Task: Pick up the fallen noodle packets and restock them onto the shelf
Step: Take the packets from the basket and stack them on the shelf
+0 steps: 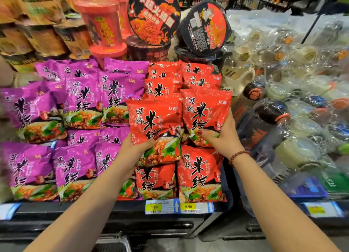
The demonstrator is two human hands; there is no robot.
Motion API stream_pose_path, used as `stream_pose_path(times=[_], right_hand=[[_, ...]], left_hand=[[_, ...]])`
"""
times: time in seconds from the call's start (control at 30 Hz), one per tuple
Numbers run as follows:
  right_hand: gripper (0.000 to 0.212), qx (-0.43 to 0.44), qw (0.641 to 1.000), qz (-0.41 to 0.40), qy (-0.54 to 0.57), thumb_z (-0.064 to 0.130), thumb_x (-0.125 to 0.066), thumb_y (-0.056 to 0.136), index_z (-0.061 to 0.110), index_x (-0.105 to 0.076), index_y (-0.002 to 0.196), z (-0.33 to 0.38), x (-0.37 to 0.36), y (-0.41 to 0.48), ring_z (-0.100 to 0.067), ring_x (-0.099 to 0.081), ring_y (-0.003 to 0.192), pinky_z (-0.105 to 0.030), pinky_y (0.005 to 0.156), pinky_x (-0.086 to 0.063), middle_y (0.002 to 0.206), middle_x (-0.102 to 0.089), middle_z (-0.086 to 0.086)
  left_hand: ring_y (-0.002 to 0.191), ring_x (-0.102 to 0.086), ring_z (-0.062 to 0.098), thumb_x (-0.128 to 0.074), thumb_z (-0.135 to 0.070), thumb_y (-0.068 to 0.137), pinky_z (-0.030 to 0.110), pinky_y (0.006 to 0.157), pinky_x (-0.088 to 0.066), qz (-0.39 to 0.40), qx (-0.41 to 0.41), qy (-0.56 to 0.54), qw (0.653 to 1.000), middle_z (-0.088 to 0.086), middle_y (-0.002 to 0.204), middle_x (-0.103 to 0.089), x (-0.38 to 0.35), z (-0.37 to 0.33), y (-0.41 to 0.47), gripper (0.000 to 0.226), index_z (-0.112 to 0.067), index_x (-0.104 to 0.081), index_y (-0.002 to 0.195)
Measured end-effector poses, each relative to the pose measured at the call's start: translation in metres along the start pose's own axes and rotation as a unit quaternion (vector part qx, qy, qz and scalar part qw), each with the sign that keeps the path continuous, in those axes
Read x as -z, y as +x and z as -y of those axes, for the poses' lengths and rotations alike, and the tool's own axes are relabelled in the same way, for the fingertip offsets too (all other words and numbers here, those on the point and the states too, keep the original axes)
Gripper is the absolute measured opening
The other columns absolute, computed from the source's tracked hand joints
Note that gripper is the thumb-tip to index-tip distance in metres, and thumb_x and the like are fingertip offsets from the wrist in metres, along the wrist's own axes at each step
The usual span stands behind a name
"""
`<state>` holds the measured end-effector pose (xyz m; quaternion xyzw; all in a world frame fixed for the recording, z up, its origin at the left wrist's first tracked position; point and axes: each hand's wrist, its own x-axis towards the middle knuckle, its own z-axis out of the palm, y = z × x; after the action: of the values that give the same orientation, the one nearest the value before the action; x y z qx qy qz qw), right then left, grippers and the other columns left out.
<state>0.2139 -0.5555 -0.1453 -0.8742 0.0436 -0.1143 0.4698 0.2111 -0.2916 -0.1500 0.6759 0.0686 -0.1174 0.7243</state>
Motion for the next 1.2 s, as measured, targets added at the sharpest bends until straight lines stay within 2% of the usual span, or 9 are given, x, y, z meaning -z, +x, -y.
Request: stream_pose_path(times=[0.13,0.23,0.3,0.4,0.57,0.8,0.97,1.13,1.2], right_hand=[[0.131,-0.032,0.994,-0.102,-0.038,0.032,-0.087,0.066,0.017,0.010,0.153,0.008,0.003,-0.010,-0.018,-0.020,0.139,-0.025,0.109,-0.016,0.151,-0.015,-0.011],[0.113,0.123,0.947,-0.180,-0.238,0.034,-0.081,0.071,0.017,-0.006,0.153,0.007,0.004,-0.018,-0.034,-0.013,0.145,-0.043,0.117,-0.018,0.155,-0.014,-0.021],[0.089,0.205,0.908,-0.154,-0.333,0.031,-0.070,0.080,0.024,-0.017,0.152,0.004,-0.004,-0.020,-0.039,-0.009,0.146,-0.055,0.116,-0.018,0.158,-0.010,-0.021],[0.064,0.184,0.909,-0.082,-0.364,0.040,-0.043,0.092,0.034,-0.018,0.151,0.003,-0.021,-0.016,-0.034,0.001,0.148,-0.057,0.117,-0.006,0.162,-0.003,-0.012],[0.064,0.118,0.912,-0.008,-0.393,0.066,-0.014,0.088,0.046,-0.002,0.148,-0.004,-0.037,0.000,-0.032,0.014,0.147,-0.057,0.116,0.004,0.162,0.010,-0.006],[0.069,0.108,0.903,-0.029,-0.414,0.069,-0.030,0.088,0.044,-0.013,0.150,-0.017,-0.045,0.006,-0.036,0.007,0.147,-0.061,0.115,-0.008,0.162,0.002,-0.010],[0.066,0.094,0.898,-0.013,-0.429,0.065,-0.033,0.092,0.046,-0.008,0.150,-0.006,-0.035,0.001,-0.033,0.012,0.147,-0.059,0.116,0.005,0.162,0.009,-0.007],[0.059,0.143,0.907,-0.122,-0.377,0.054,-0.031,0.095,0.036,-0.022,0.150,0.012,-0.035,-0.038,-0.033,0.000,0.148,-0.054,0.115,0.008,0.162,-0.005,-0.008],[0.059,0.146,0.909,-0.119,-0.373,0.057,-0.029,0.094,0.036,-0.024,0.150,0.010,-0.046,-0.062,-0.034,-0.003,0.148,-0.057,0.114,0.007,0.161,-0.009,-0.009]], left_hand=[[0.104,-0.068,0.025,-0.082,-0.027,0.067,0.052,0.101,-0.047,0.005,-0.004,0.000,1.000,0.004,0.109,-0.073,0.001,0.000,0.000,0.061,-0.018,-0.055,0.122],[0.104,-0.068,0.026,-0.082,-0.029,0.065,0.051,0.100,-0.048,0.006,-0.007,-0.005,1.000,0.004,0.109,-0.072,0.001,0.000,-0.002,0.062,-0.018,-0.056,0.120],[0.101,-0.069,0.024,-0.080,-0.022,0.074,0.045,0.095,-0.051,0.000,-0.012,-0.007,1.000,0.003,0.106,-0.073,0.000,0.000,-0.003,0.047,-0.019,-0.057,0.115],[0.094,-0.070,0.020,-0.076,-0.015,0.080,0.036,0.084,-0.055,-0.014,-0.015,-0.013,1.000,0.001,0.102,-0.073,0.000,0.000,-0.006,0.036,-0.021,-0.058,0.111],[0.099,-0.070,0.026,-0.079,-0.017,0.075,0.043,0.090,-0.054,-0.017,-0.011,-0.018,1.000,0.006,0.105,-0.074,0.011,0.002,-0.007,0.042,-0.018,-0.060,0.112],[0.102,-0.069,0.021,-0.085,-0.033,0.059,0.048,0.099,-0.049,-0.001,-0.017,-0.006,1.000,0.000,0.108,-0.074,0.014,-0.001,-0.011,0.068,-0.021,-0.057,0.120],[0.102,-0.069,0.024,-0.088,-0.031,0.062,0.050,0.098,-0.050,-0.001,-0.020,-0.001,1.000,0.003,0.109,-0.073,0.013,-0.003,-0.015,0.065,-0.020,-0.058,0.119],[0.102,-0.069,0.021,-0.085,-0.030,0.063,0.048,0.098,-0.050,-0.001,-0.033,0.013,0.999,0.000,0.109,-0.073,0.015,-0.005,-0.018,0.063,-0.022,-0.058,0.120],[0.102,-0.069,0.020,-0.084,-0.025,0.070,0.047,0.098,-0.050,-0.004,-0.035,0.014,0.999,0.000,0.110,-0.072,0.016,-0.004,-0.018,0.058,-0.020,-0.057,0.121]])
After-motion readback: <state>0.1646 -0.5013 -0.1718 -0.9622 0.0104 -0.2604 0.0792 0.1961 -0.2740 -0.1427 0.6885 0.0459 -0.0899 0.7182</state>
